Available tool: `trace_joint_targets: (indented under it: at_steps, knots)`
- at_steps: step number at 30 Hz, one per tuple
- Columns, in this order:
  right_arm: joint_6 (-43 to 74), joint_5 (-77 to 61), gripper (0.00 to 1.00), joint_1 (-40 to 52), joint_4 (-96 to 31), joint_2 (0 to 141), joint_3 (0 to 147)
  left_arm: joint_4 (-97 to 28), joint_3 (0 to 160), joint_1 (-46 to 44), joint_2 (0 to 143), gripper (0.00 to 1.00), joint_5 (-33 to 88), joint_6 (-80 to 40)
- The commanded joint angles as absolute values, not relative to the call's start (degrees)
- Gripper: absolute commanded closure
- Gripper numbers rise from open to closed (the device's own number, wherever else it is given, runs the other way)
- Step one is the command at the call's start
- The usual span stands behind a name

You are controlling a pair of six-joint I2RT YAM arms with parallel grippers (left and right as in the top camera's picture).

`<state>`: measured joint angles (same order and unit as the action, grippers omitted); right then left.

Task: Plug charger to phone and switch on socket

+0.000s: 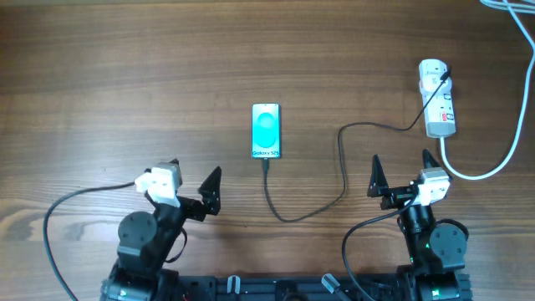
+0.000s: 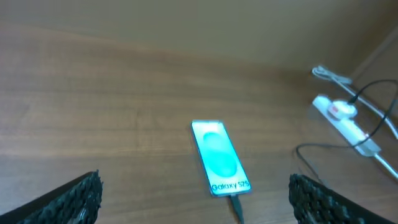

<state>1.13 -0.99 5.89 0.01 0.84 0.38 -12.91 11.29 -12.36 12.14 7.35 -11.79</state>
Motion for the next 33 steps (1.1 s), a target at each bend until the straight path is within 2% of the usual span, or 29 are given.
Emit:
trace_joint_targets:
  at_steps: [1, 6, 14, 29, 33]
  knots:
    - [0.14, -0.03, 0.00, 5.58, 0.32, 0.21, 0.30, -8.12, 6.92, -12.08, 8.16, 0.00, 7.86, -10.92]
    - [0.14, -0.03, 0.00, 5.58, 0.32, 0.21, 0.30, -1.67, 2.63, -12.01, 4.34, 0.00, 7.86, -10.98]
    - [0.14, -0.03, 0.00, 5.58, 0.32, 0.21, 0.30, 1.54, 0.36, -8.40, 0.91, 0.00, 7.81, -14.37]
    - [0.14, -0.03, 0.00, 5.58, 0.32, 0.21, 0.30, -4.29, 0.36, -7.22, 0.14, 0.00, 2.76, -13.37]
    - [0.16, -0.03, 0.00, 5.58, 0.32, 0.21, 0.30, -4.36, 0.36, -7.22, 0.14, 0.00, 2.24, -9.13]
